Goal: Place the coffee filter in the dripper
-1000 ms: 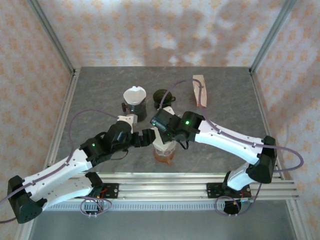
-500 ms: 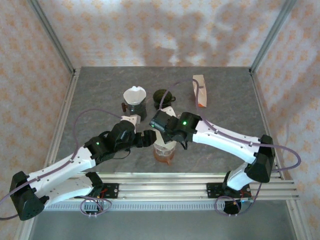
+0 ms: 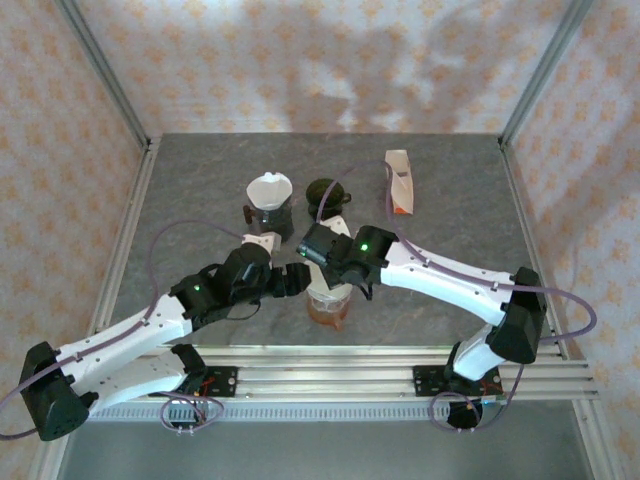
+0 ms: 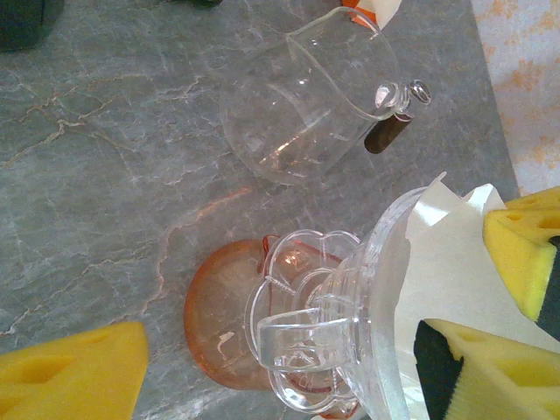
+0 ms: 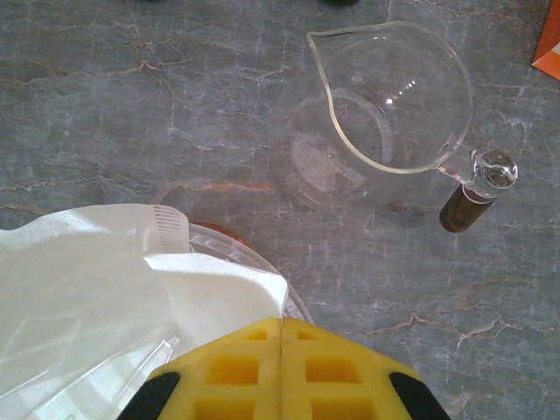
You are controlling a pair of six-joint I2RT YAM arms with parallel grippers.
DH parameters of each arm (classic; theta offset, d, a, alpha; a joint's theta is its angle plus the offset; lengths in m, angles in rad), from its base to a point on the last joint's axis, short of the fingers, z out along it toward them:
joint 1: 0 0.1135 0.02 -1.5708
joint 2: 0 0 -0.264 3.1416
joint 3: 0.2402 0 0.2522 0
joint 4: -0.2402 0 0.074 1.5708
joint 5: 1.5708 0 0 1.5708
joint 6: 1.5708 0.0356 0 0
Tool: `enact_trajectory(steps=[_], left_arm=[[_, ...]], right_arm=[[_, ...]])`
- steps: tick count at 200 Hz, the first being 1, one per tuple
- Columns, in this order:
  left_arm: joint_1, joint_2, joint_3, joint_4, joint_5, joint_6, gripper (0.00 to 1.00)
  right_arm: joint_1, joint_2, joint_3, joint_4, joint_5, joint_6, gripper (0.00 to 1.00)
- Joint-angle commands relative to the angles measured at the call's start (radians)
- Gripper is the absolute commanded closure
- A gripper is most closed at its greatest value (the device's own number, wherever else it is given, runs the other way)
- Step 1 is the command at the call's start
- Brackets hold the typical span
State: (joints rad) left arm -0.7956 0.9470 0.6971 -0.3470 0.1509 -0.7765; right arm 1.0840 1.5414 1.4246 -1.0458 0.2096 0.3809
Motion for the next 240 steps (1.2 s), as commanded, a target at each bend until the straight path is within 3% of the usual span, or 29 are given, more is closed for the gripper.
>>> enact_trajectory(steps=[1, 62, 78, 104, 126, 172, 240], left_arm=[[0.009, -0.002, -0.011, 0.012, 0.004, 0.01, 0.2], [0.01, 0.005, 0.006, -0.03, 0.001, 0.028, 0.3], [0.01, 0.01, 0.011, -0.034, 0.0, 0.032, 0.32], [0.01, 0.019, 0.013, -0.029, 0.007, 0.033, 0.32], [0.009, 0.028, 0.013, -0.019, 0.01, 0.029, 0.32], [0.007, 0.032, 0.015, -0.012, 0.015, 0.025, 0.31], [0.009, 0.036, 0.016, -0.011, 0.017, 0.025, 0.31]], right_arm=[[0.007, 0.007, -0.019, 0.012, 0.015, 0.005, 1.0], [0.008, -0.002, -0.008, 0.011, 0.029, 0.013, 0.98], [0.008, -0.023, 0.002, 0.013, 0.044, 0.013, 0.87], [0.008, -0.063, 0.016, 0.015, 0.06, 0.012, 0.59], [0.008, -0.064, 0.015, 0.001, 0.054, 0.008, 0.43], [-0.033, -0.034, -0.026, 0.03, -0.117, -0.014, 0.26], [-0.088, 0.014, -0.05, 0.036, -0.196, -0.049, 0.27]])
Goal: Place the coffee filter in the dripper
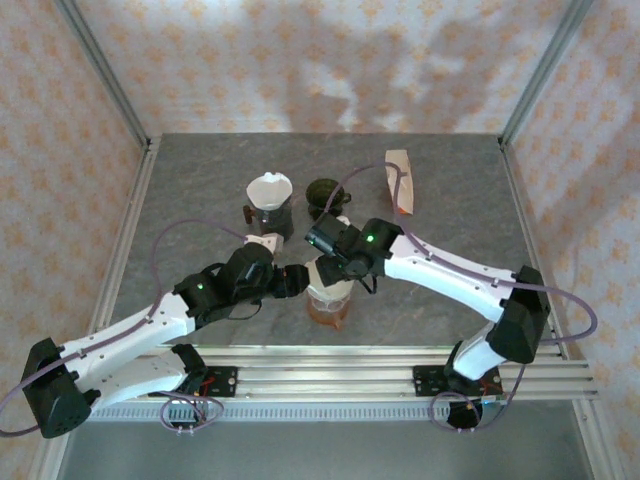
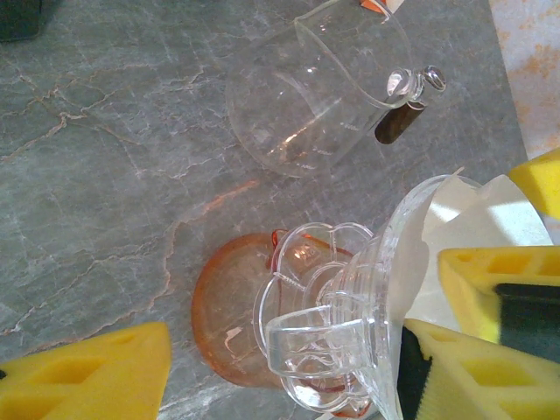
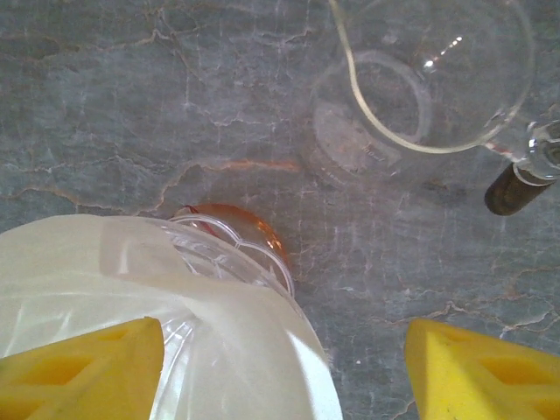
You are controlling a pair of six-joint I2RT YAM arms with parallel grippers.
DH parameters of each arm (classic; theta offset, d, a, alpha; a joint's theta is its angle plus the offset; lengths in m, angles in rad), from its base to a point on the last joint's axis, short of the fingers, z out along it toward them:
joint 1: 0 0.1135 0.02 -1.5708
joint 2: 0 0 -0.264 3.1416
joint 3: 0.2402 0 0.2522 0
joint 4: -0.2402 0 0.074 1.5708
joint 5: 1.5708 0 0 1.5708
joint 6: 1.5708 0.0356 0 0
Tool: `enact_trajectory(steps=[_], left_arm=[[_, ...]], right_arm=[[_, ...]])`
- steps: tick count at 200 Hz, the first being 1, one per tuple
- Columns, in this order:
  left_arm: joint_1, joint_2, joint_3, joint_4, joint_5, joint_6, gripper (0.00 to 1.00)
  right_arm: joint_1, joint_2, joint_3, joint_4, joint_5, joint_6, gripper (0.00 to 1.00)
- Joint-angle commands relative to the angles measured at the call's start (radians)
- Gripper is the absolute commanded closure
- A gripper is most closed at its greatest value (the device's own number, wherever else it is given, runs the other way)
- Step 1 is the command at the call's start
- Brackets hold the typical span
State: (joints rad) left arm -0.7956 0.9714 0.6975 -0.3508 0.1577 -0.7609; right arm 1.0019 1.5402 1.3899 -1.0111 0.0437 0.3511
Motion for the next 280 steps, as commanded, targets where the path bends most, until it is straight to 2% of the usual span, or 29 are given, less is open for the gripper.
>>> enact_trajectory(steps=[1, 112, 161, 280], left_arm=[[0.009, 0.012, 0.016, -0.007, 0.01, 0.009, 0.31], [0.008, 0.012, 0.01, -0.006, 0.013, 0.009, 0.3], [0.008, -0.009, 0.008, 0.013, 0.022, -0.005, 0.18], [0.009, -0.004, -0.015, 0.046, 0.039, -0.02, 0.16]], right_arm=[[-0.006, 0.016, -0.015, 0.002, -0.029, -0.019, 0.27], [-0.028, 0.093, -0.058, 0.035, -0.029, -0.02, 0.27], [-0.029, 0.1, -0.084, 0.046, -0.02, -0.018, 0.27], [-0.017, 0.116, -0.125, 0.084, -0.013, 0.009, 0.28]])
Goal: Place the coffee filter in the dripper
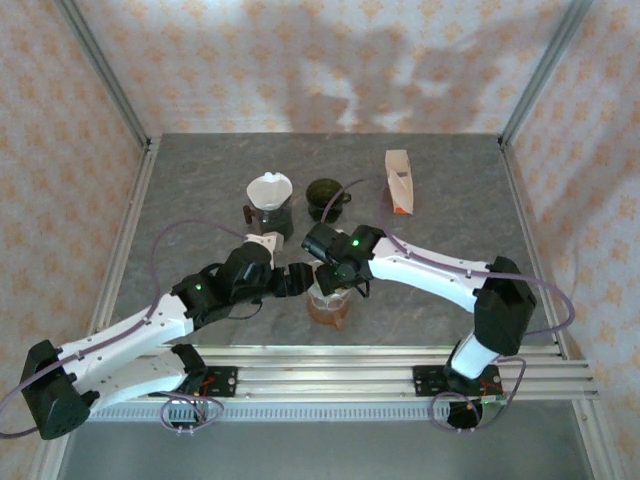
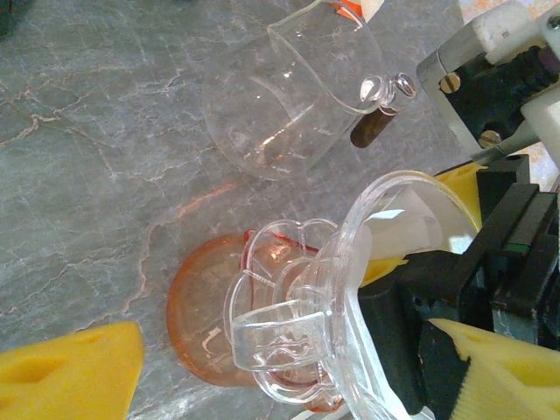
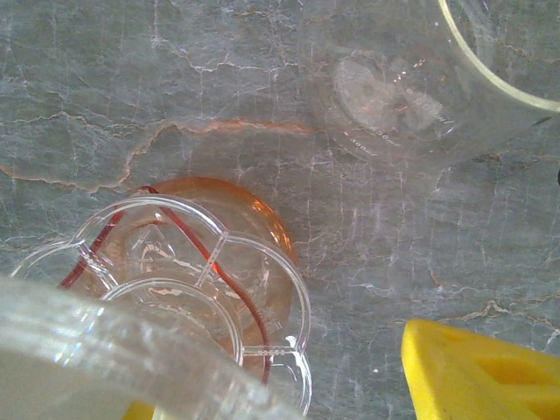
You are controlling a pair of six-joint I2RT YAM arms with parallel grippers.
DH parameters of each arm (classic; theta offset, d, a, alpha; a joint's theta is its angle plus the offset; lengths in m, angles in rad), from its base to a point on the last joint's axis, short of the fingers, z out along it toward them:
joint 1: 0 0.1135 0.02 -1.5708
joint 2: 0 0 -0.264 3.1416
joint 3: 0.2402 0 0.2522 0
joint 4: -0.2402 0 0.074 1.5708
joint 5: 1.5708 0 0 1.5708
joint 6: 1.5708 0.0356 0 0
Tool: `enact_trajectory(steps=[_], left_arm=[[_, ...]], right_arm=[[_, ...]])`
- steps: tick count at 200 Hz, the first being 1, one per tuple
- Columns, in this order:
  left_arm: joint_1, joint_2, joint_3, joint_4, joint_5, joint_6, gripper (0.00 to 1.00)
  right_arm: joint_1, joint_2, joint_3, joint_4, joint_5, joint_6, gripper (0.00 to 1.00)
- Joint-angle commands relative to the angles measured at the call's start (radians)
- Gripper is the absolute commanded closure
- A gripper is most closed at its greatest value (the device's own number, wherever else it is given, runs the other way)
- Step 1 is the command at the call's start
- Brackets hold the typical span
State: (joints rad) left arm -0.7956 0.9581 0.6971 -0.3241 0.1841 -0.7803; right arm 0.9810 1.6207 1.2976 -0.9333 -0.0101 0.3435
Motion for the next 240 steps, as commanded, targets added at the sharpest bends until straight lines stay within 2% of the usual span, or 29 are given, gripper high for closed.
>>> enact_trajectory(steps=[1, 88, 151, 240], left_arm=[[0.008, 0.009, -0.015, 0.018, 0.012, 0.0, 0.16], [0.008, 0.018, -0.018, 0.001, 0.007, 0.003, 0.18], [0.008, 0.015, -0.021, -0.004, 0.004, 0.001, 0.27], [0.007, 0.013, -0.026, -0.007, -0.003, -0.004, 0.28]], right_arm=[[0.004, 0.036, -0.032, 0.006, 0.041, 0.017, 0.28], [0.009, 0.017, -0.01, 0.002, 0.058, 0.022, 0.28], [0.01, -0.075, 0.009, 0.005, 0.087, 0.034, 0.26], [0.002, -0.211, -0.053, -0.015, 0.129, 0.07, 0.25]])
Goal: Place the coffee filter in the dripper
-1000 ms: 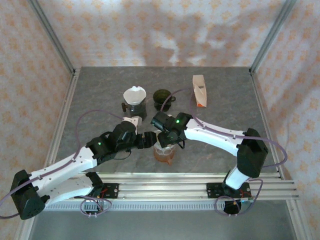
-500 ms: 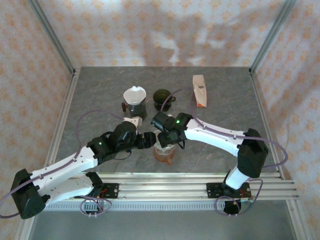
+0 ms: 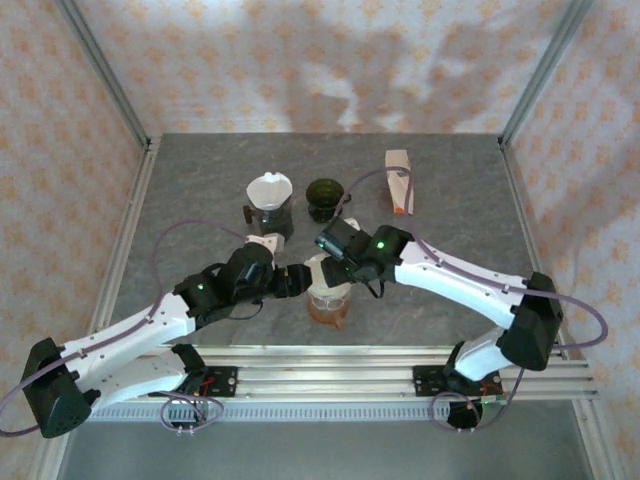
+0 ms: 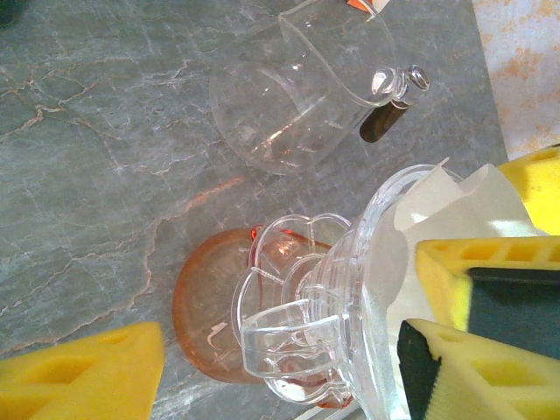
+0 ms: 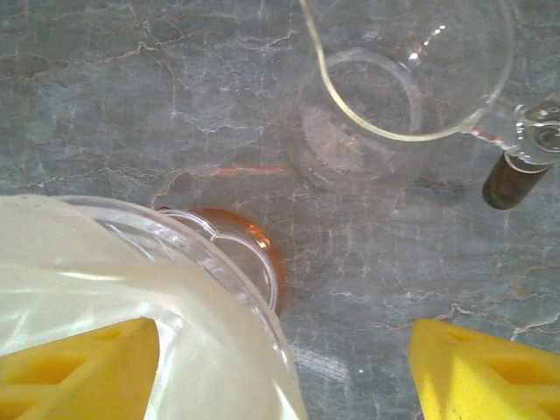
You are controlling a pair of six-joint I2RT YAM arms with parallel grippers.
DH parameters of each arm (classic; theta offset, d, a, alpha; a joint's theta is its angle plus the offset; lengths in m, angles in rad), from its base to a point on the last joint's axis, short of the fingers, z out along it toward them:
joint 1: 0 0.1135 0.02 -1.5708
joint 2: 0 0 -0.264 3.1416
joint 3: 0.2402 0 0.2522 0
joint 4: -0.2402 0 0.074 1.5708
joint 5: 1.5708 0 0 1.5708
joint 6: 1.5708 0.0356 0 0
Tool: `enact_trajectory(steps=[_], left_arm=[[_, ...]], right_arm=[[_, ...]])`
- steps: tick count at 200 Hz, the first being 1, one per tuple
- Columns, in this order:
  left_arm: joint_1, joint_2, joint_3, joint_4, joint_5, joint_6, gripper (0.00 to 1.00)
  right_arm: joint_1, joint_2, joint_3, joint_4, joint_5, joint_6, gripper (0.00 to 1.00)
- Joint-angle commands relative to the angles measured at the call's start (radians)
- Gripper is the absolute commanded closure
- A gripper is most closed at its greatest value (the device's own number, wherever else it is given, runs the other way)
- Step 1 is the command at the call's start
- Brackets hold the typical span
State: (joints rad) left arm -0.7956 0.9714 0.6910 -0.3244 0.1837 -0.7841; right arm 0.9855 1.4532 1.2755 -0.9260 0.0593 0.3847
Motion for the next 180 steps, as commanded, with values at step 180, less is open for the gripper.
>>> enact_trajectory(steps=[180], left_arm=[[0.008, -0.014, -0.024, -0.027, -0.017, -0.004, 0.27]], right_arm=[[-0.007, 0.063, -0.022, 0.028, -0.035, -0.04, 0.27]])
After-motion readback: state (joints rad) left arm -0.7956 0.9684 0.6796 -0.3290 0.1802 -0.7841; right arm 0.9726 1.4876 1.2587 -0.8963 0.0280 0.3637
